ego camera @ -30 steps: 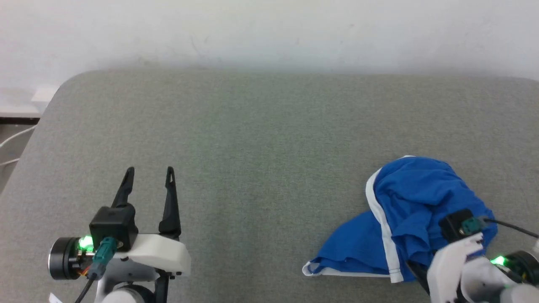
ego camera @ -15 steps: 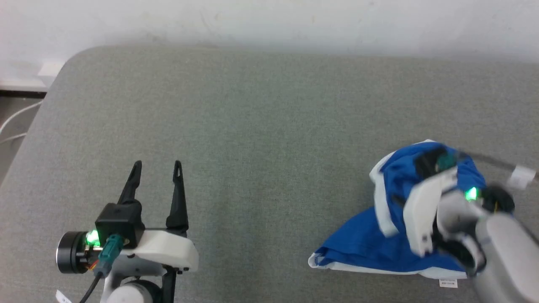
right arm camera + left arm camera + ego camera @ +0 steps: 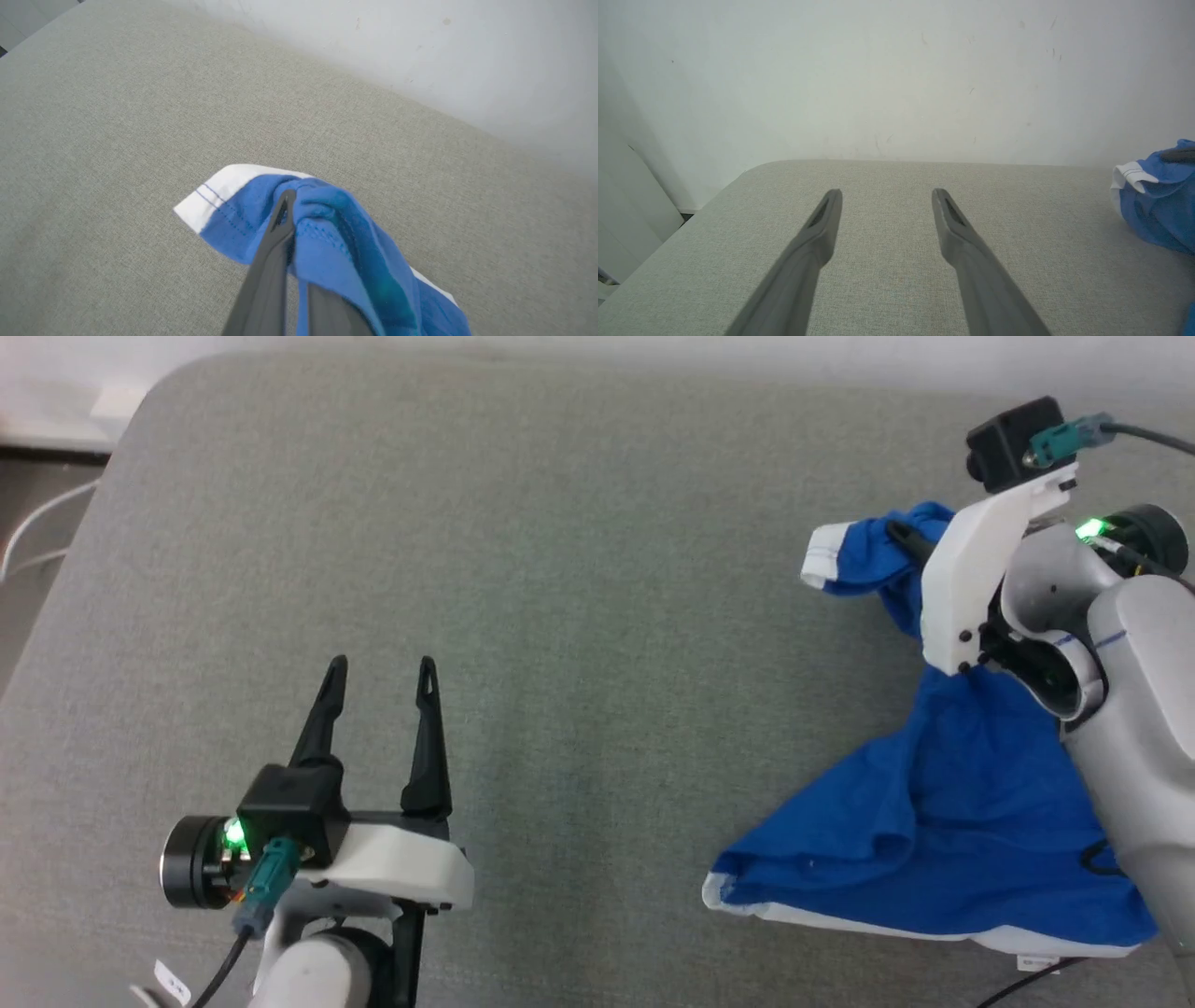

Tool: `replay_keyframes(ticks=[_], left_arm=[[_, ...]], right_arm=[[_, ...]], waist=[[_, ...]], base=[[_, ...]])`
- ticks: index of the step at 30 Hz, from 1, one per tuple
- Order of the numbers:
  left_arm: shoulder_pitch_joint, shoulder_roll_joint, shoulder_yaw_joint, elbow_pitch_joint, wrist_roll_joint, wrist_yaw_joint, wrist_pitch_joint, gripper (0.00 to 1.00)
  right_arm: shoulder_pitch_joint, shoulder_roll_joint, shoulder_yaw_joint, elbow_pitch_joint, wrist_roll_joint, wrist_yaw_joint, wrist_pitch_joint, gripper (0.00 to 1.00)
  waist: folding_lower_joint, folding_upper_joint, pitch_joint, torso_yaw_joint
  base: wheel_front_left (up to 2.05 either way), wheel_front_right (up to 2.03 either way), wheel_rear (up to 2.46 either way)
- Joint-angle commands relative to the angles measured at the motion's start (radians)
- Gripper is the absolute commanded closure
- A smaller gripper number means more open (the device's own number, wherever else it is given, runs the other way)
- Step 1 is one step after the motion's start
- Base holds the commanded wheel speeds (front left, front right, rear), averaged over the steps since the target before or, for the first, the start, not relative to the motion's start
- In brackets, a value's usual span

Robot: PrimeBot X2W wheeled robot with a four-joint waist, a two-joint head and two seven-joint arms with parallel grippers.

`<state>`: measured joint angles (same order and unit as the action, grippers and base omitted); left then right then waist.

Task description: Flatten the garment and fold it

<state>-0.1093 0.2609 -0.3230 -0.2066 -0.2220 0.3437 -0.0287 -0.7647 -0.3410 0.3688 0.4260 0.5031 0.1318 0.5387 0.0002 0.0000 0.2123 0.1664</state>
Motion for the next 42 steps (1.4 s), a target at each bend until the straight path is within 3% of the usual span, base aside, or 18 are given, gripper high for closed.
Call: replay_keyframes(ticks=[1,2,3,4,5,9,14,19,26,34,42], left_arm=[[-0.017,-0.003,0.0,0.008,-0.006,-0.007,-0.012,0.0],[-0.02,-0.004,-0.001,0.011,-0.006,-0.007,-0.016,0.0],[-0.023,-0.006,-0.001,0.015,-0.007,-0.008,-0.02,0.0],[-0.026,-0.007,-0.001,0.018,-0.008,-0.008,-0.023,0.0],[-0.028,-0.007,-0.001,0.021,-0.008,-0.008,-0.027,0.0],[-0.035,-0.008,-0.002,0.036,-0.009,-0.007,-0.034,0.0],[-0.024,0.006,0.001,0.05,-0.006,-0.002,-0.021,0.0],[0.001,0.028,0.004,0.051,-0.004,0.005,0.008,0.0],[0.042,0.054,-0.012,0.042,-0.006,0.003,0.075,0.0],[0.063,0.065,-0.075,0.029,-0.018,-0.028,0.201,0.0],[0.019,0.045,-0.226,0.045,-0.043,-0.136,0.405,0.0]], right_arm=[[-0.013,0.003,0.02,0.044,0.001,-0.001,-0.02,1.0],[-0.019,0.004,0.033,0.072,-0.001,-0.001,-0.033,1.0],[-0.022,0.004,0.046,0.102,-0.003,-0.001,-0.043,0.84],[-0.023,0.005,0.059,0.127,-0.004,-0.001,-0.059,0.57],[-0.022,0.007,0.067,0.15,-0.004,-0.001,-0.08,0.0],[0.001,0.001,0.101,0.205,-0.006,-0.001,-0.171,0.0],[0.07,-0.023,0.123,0.177,0.001,-0.001,-0.318,0.0],[0.18,-0.057,0.109,0.069,-0.011,-0.001,-0.443,0.0],[0.369,-0.049,-0.042,-0.133,-0.073,-0.001,-0.561,0.0],[0.634,0.039,-0.227,-0.422,-0.178,-0.001,-0.54,0.0],[0.842,0.131,-0.298,-0.668,-0.27,-0.001,-0.438,0.0]], waist=[[-0.0002,0.0,0.038,0.026],[-0.0002,0.0,0.045,0.028],[-0.0002,0.0,0.052,0.03],[-0.0002,0.0,0.056,0.031],[-0.0002,0.0,0.061,0.031],[-0.0002,0.0,0.061,0.028],[-0.0002,0.0,0.015,-0.001],[-0.0002,0.0,-0.042,-0.044],[-0.0002,0.0,-0.111,-0.097],[-0.0002,0.0,-0.152,-0.135],[-0.0002,0.0,-0.149,-0.182]], base=[[0.0,0.0,0.0],[0.0,0.0,0.0],[0.0,0.0,0.0],[0.0,0.0,0.0],[0.0,0.0,0.0],[0.0,0.0,0.0],[0.0,0.0,0.0],[0.0,0.0,0.0],[0.0,0.0,0.0],[0.0,0.0,0.0],[0.0,0.0,0.0]])
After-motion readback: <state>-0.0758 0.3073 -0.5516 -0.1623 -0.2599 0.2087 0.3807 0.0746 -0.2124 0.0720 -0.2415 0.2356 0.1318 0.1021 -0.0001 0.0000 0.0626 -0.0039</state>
